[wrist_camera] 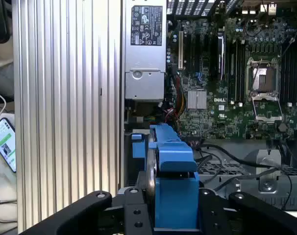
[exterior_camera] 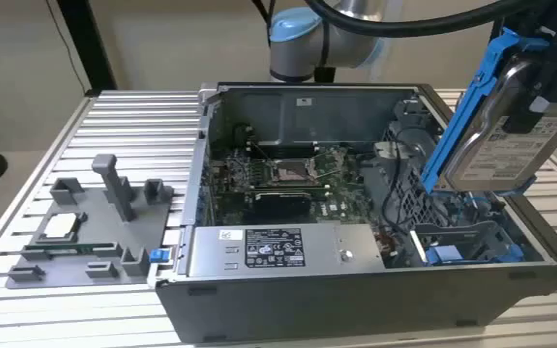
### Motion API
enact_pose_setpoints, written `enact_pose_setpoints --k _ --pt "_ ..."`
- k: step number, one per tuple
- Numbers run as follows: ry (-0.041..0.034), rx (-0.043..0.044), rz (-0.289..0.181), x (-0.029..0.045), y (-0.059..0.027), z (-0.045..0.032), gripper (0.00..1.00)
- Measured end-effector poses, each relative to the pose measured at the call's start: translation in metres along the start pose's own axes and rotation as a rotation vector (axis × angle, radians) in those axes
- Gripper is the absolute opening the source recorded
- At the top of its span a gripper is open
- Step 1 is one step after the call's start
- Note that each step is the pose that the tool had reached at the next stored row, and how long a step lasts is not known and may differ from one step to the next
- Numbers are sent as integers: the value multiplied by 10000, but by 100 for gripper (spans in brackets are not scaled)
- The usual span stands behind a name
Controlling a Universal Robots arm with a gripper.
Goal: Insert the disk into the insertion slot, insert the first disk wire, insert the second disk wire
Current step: 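Insert the disk into the insertion slot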
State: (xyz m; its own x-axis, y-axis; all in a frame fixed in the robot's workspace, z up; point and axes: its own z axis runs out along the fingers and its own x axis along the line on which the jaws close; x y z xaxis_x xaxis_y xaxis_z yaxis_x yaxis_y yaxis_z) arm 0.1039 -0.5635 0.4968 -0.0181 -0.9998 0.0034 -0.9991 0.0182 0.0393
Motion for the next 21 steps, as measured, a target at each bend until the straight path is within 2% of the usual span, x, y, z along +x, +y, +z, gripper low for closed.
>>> enact_pose_setpoints --k 13,18,21 --pt "1 0 0 0 -1 -1 0" --pt "-8 0 0 38 -60 15 0" --pt "-11 0 -1 68 -96 52 0"
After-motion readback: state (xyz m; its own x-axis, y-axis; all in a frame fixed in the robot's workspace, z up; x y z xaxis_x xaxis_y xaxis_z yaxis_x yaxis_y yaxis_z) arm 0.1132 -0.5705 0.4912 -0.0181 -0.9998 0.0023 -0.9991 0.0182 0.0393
